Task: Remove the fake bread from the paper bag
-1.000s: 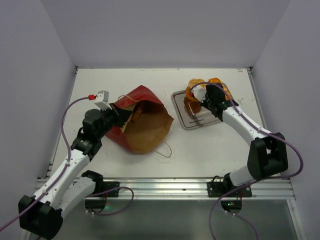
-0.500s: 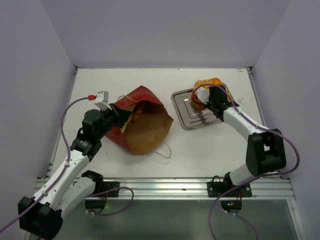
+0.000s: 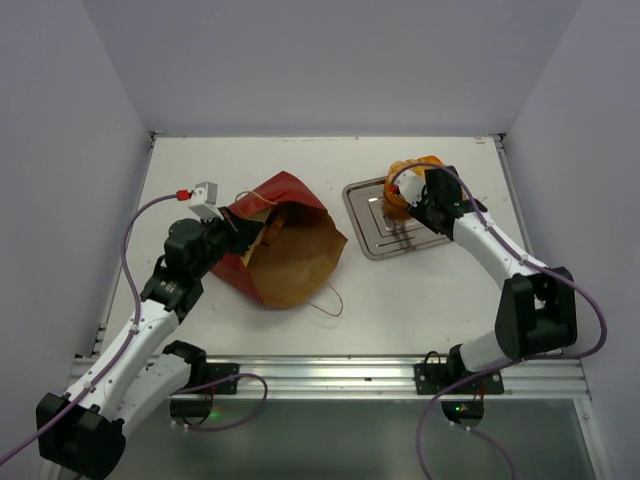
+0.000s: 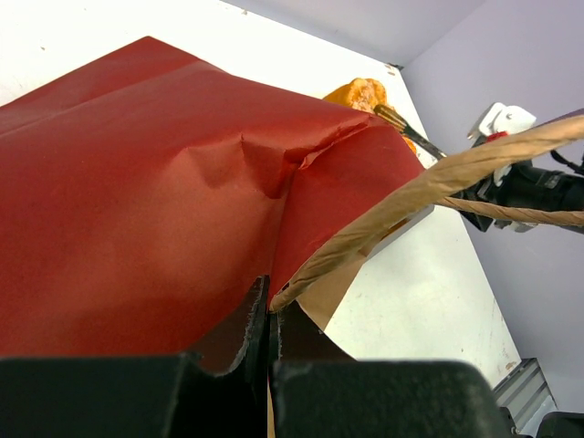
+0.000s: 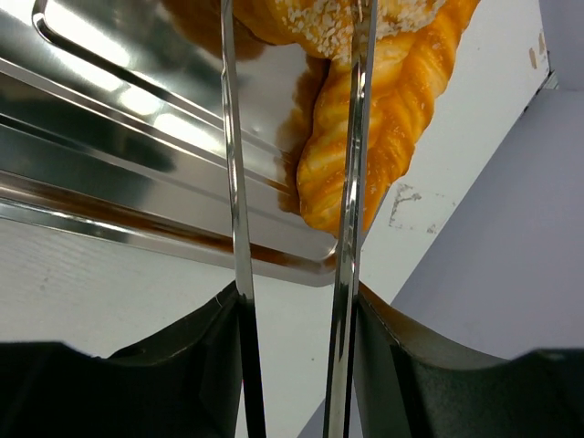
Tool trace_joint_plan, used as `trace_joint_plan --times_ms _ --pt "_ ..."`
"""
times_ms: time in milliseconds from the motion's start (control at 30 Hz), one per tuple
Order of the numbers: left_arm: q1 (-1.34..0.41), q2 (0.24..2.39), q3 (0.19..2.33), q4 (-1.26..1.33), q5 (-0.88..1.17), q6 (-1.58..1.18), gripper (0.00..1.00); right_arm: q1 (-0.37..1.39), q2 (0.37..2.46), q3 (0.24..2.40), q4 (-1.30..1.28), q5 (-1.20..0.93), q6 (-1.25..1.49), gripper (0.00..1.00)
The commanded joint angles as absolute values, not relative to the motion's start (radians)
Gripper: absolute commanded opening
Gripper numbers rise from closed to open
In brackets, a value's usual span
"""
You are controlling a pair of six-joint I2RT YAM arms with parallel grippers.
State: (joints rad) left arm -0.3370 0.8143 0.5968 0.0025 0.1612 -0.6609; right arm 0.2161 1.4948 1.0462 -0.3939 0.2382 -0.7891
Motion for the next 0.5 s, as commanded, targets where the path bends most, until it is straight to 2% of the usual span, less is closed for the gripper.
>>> trace_joint_plan --times_ms 0,400,467 --pt "-0.339 0.802 0.629 0.02 0.186 -0.652 0.0 0.209 1.427 1.118 -0.445 0.167 -0.741 0.48" --pt "-0.339 0.804 0.646 0.005 0.195 -0.602 0.0 0.209 1.284 1.186 -0.632 0.002 -0.677 0.47" --pt "-0.339 0.796 0.653 0.002 0.195 -0.565 0.0 0.209 1.237 1.196 -0.723 -0.143 -0.684 0.46"
